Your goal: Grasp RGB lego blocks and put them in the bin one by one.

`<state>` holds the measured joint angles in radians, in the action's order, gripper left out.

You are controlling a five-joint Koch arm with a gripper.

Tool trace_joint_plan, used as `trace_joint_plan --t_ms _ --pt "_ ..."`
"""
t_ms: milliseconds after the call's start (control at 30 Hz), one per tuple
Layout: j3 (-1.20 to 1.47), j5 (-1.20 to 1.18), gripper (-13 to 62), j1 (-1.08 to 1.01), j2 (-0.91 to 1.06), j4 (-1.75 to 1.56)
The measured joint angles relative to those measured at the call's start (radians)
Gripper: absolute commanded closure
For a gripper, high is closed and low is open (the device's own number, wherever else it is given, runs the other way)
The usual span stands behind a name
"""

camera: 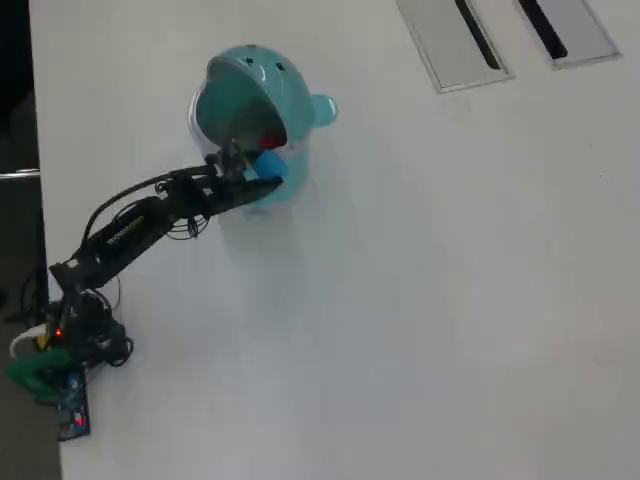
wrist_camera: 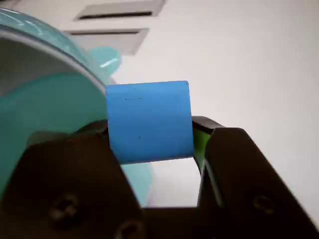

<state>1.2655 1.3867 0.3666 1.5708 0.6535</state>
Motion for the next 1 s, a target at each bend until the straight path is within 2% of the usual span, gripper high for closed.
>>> trace_joint_plan --t_ms 300,667,700,733,867,1000 --pt "-0.1 0.012 41.0 0.304 0.032 -0.038" --pt "-0.15 0.1 40.3 0.374 -0.258 -0.319" --pt "-0.15 0.1 30.8 0.374 -0.258 -0.324" --pt "-0.15 0.118 28.8 0.374 -0.265 -0.327" --pt "-0.149 0.262 24.1 0.368 -0.282 -0.336" --pt "-0.15 0.278 22.4 0.365 -0.281 -0.337"
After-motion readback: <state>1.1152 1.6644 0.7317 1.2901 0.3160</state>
